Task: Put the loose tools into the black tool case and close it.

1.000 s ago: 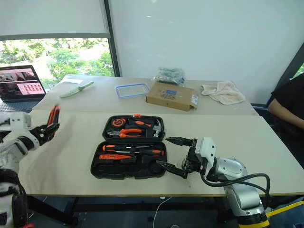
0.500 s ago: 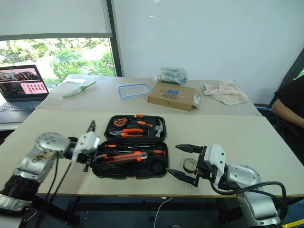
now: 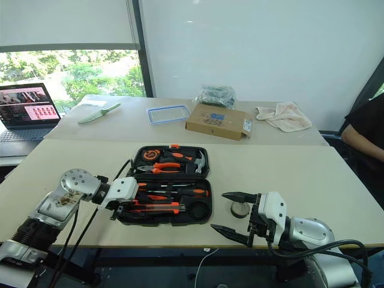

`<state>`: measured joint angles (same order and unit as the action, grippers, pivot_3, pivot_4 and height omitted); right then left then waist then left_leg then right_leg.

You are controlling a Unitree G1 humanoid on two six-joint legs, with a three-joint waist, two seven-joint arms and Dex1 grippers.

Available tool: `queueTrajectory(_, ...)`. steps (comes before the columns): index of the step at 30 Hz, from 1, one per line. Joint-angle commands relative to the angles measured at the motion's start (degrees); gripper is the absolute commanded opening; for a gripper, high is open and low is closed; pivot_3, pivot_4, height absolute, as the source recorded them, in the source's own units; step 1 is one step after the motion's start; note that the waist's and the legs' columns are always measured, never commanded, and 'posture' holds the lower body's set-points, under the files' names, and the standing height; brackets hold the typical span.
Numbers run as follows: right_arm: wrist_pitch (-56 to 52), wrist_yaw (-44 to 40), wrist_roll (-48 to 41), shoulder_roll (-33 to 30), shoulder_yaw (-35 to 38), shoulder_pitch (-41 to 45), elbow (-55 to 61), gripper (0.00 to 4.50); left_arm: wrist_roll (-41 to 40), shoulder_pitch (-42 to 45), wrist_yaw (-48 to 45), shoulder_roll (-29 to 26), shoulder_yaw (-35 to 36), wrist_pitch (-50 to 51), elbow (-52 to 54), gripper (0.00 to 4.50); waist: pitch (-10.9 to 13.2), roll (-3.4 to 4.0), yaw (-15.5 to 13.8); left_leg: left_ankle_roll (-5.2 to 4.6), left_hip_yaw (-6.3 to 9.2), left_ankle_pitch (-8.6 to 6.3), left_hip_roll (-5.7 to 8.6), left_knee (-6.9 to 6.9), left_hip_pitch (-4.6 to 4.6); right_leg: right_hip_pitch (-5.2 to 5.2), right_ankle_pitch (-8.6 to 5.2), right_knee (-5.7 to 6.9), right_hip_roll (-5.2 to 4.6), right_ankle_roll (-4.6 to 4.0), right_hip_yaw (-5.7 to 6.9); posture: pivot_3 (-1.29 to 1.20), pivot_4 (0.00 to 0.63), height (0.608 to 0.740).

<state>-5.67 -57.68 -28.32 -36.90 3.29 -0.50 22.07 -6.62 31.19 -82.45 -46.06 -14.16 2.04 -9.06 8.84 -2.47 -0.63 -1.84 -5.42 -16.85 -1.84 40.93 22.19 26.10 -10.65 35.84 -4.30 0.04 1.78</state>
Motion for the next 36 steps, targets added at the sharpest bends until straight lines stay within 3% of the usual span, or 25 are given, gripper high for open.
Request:
queueTrajectory(1,0.21,0.24,-1.04,-0.26,1.51,0.63,1.57,4.50,0.52,-1.12,-1.09,-2.35,0.30,0.73,1.58,1.75,0.00,0.00,0.06,0.00,0.00,0.00,-0.01,0.00,-0.01,0.00,0.00,0.01,0.01,0.00,-0.01,0.00,0.150,0.740)
queueTrajectory(11,0.62,-0.04,-0.67,0.01,0.85,2.46,-0.14,4.50,2.67,-2.56,-0.94,-4.27,-0.68,-0.65,-0.17,1.75,-0.02,0.03,0.19,-0.01,-0.13,-0.01,-0.02,-0.04,-0.17,-0.02,-0.01,0.06,0.06,0.01,-0.22,0.00,0.150,0.740)
queueTrajectory(20,0.81,-0.44,-0.50,0.35,0.28,3.72,-1.34,4.50,1.59,-2.32,0.98,-0.26,-1.50,0.55,0.30,1.75,-0.13,0.22,0.00,-0.01,-0.28,-0.01,-0.01,-0.05,-0.44,-0.18,-0.02,0.12,0.07,0.06,-0.40,0.00,0.150,0.740)
queueTrajectory(31,0.90,-0.76,-0.10,1.11,-0.25,4.89,-2.24,4.50,2.43,-0.92,-1.18,0.24,-3.28,1.29,0.26,1.75,-0.13,0.22,-0.05,-0.18,-0.40,-0.11,0.03,-0.05,-0.42,-0.18,-0.03,0.06,0.02,0.10,-0.49,0.00,0.150,0.740)
queueTrajectory(33,1.10,-0.81,0.07,1.24,-0.27,4.91,-2.44,4.50,2.70,-0.53,-0.12,0.72,-2.95,1.96,-0.17,2.75,-0.13,0.22,-0.04,-0.20,-0.41,-0.12,0.03,-0.05,-0.42,-0.18,-0.03,0.05,0.02,0.11,-0.50,0.00,0.150,0.740)
queueTrajectory(36,1.22,-0.80,0.25,1.45,-0.34,4.97,-2.63,4.50,0.54,0.23,0.65,1.93,-0.75,1.86,-0.70,3.62,-0.13,0.22,0.02,-0.22,-0.43,-0.13,0.04,-0.06,-0.42,-0.18,-0.04,0.03,0.03,0.12,-0.52,0.00,0.150,0.740)
